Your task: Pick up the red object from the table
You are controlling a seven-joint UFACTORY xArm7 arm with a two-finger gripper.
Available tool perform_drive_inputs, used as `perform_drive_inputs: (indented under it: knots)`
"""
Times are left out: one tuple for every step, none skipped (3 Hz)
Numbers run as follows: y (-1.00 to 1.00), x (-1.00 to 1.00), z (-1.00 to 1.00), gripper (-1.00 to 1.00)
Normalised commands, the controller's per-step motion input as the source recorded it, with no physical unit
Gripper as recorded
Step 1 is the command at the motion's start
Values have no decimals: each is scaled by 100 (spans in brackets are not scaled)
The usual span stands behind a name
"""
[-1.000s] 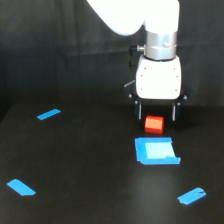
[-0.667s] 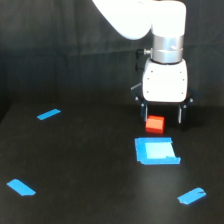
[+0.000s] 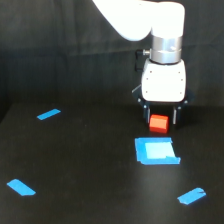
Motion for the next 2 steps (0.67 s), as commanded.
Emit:
perform_drive_inputs:
  knots:
    - [9,17,-50,-91]
    - [5,22,-61,-100]
